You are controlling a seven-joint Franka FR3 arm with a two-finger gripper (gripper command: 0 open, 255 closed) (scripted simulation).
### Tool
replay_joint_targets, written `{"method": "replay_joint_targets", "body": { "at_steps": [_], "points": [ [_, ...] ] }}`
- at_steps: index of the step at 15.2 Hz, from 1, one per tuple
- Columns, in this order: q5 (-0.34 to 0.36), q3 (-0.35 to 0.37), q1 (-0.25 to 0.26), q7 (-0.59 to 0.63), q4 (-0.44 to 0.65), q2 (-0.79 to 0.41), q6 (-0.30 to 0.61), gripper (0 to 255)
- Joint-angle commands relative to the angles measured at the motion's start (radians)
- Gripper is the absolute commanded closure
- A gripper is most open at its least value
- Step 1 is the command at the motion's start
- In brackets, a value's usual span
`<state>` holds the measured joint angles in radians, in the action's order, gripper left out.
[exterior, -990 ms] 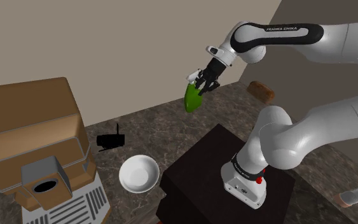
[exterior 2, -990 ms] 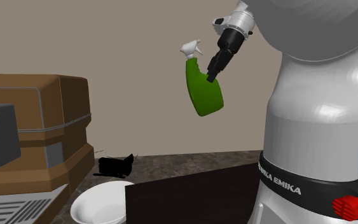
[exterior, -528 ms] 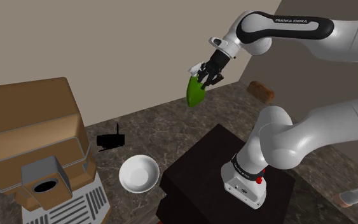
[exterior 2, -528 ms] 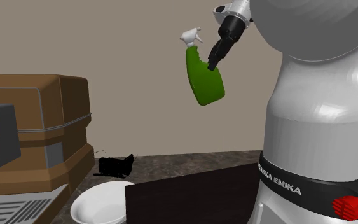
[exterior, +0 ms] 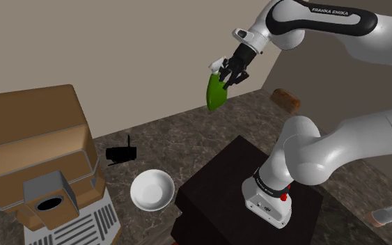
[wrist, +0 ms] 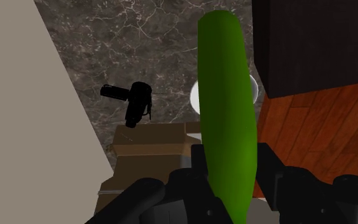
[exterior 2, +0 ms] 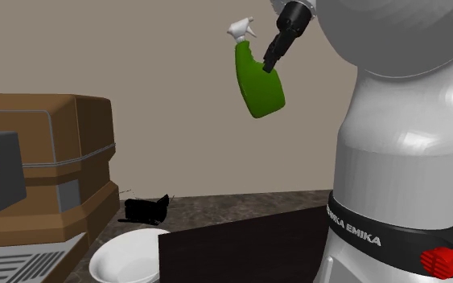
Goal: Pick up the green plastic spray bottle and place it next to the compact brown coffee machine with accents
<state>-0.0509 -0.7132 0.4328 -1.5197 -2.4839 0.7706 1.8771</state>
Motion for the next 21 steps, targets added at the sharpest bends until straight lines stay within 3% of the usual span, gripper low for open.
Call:
{"method": "replay_joint_targets", "body": {
  "at_steps": [1, 21],
  "points": [
    [-0.003, 0.010, 0.001, 0.011, 0.023, 0.004, -0.026, 255],
    [-0.046, 0.076, 0.037, 0.102, 0.287, -0.014, -0.253, 255]
  ]
}}
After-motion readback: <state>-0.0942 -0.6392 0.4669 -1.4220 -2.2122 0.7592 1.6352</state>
